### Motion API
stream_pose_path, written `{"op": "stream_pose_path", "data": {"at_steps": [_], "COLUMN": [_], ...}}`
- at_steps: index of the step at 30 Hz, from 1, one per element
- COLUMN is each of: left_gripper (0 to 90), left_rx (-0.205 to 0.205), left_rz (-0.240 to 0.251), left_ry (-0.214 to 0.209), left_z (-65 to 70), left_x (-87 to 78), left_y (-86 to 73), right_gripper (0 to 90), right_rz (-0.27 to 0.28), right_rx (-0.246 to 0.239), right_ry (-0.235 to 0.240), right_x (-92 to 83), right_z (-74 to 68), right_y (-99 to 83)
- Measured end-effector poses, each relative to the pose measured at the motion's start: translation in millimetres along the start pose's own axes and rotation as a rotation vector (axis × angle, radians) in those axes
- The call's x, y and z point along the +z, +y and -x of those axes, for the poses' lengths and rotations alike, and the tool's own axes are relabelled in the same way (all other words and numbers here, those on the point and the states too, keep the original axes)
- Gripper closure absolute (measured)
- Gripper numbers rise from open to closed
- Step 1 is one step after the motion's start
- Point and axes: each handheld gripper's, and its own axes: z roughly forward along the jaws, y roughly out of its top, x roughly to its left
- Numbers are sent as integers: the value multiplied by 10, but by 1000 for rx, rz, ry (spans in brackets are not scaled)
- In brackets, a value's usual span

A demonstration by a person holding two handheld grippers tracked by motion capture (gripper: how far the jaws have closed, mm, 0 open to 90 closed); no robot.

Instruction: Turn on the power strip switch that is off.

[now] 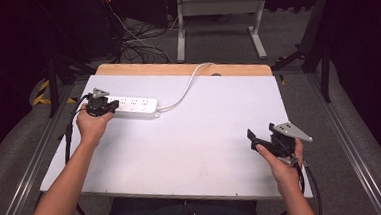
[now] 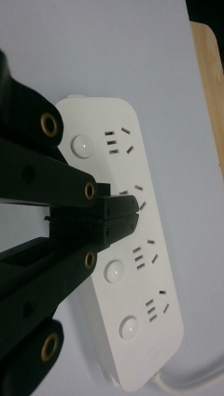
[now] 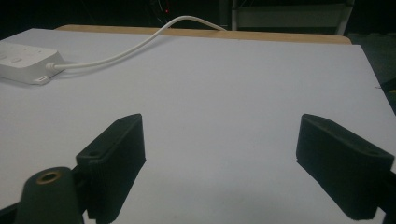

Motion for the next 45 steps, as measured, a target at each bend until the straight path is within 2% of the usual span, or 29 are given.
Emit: {"op": "stream_pose_path", "data": {"at_steps": [6,12,25,31,36,38,39,41,45], "left_gripper": [900,900,900,900,900,900,900,900,900], "left_rx": [9,-3,-11,14,8,18,12,35,46], "left_rz": [-23,-24,-19,-38,-47,-43,-43,-47,-49], "left_ry": [8,6,-11,1,13,11,-3,24,40], "left_z": [-17,-34,-24,-19,-27,-27,-12,14,38], "left_x": [96,138,165,192,197,198,201,206,213], "left_y": [-12,-20,-1,8,1,-1,-5,-7,-13], "right_gripper": [161,161,161,161,161,160,160,160,160], "right_rz": [0,-1,4,2,3,4,4,5,6], "right_rx": [3,5,11,6,9,10,9,8,8], "right_ry": [-2,-2,-11,-16,-16,-17,-17,-15,-18], "right_x": [-5,-11,-58,-69,-80,-80,-81,-84,-89], "right_z": [8,13,27,33,37,40,37,33,36], "right_y": [-6,-9,-19,-28,-30,-30,-28,-25,-24]}}
